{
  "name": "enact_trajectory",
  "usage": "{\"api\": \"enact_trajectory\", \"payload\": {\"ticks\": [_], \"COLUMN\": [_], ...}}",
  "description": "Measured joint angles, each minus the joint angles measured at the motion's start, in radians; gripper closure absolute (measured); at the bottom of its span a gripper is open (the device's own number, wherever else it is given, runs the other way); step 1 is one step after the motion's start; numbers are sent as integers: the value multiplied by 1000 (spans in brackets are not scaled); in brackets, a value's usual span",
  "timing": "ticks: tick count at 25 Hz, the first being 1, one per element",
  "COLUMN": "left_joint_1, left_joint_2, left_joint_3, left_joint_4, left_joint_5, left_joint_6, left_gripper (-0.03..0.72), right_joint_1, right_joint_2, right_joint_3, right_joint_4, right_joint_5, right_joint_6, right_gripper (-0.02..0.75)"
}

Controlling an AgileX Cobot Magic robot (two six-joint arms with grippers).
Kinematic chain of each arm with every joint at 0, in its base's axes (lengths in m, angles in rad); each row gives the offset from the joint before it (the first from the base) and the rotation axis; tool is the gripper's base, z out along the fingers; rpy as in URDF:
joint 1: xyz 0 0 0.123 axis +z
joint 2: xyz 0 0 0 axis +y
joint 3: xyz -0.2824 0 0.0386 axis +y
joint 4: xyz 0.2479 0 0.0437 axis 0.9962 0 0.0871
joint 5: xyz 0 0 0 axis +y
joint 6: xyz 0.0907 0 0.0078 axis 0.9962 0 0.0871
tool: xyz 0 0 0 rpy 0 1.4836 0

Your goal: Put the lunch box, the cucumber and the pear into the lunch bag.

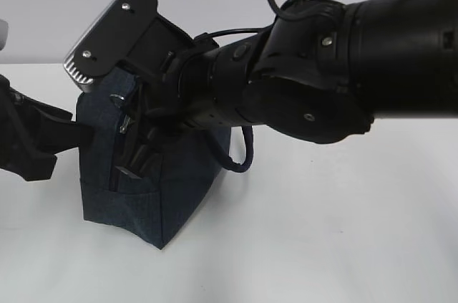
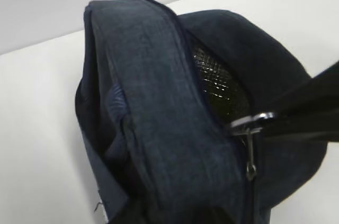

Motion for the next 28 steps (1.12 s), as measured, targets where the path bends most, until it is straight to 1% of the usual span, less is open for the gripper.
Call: {"api": "enact_trajectory", "payload": {"ticks": [2, 3, 5, 7, 9, 10, 11, 13, 16, 20, 28], "left_joint_1": [0, 0, 0, 0, 0, 0, 0, 0, 0, 0, 0], "left_joint_2": [1, 1, 1, 1, 1, 1, 1, 1, 2, 33, 102], "left_joint_3": [31, 48, 92, 129, 158, 167, 173, 182, 183, 183, 183], "left_joint_4": [-104, -139, -233, -364, -531, -585, -609, -609, -609, -609, -609], "left_joint_5": [-17, -25, -26, -17, -16, -19, -22, -24, -18, 32, 74], "left_joint_6": [96, 139, 254, 379, 514, 564, 607, 659, 690, 691, 691], "left_gripper": [449, 449, 449, 449, 449, 449, 449, 449, 449, 449, 449], "right_joint_1": [0, 0, 0, 0, 0, 0, 0, 0, 0, 0, 0], "right_joint_2": [0, 0, 0, 0, 0, 0, 0, 0, 0, 0, 0], "right_joint_3": [0, 0, 0, 0, 0, 0, 0, 0, 0, 0, 0], "right_joint_4": [0, 0, 0, 0, 0, 0, 0, 0, 0, 0, 0], "right_joint_5": [3, 3, 3, 3, 3, 3, 3, 5, 5, 7, 10], "right_joint_6": [0, 0, 0, 0, 0, 0, 0, 0, 0, 0, 3], "right_gripper": [738, 738, 738, 738, 738, 738, 738, 738, 738, 738, 738]}}
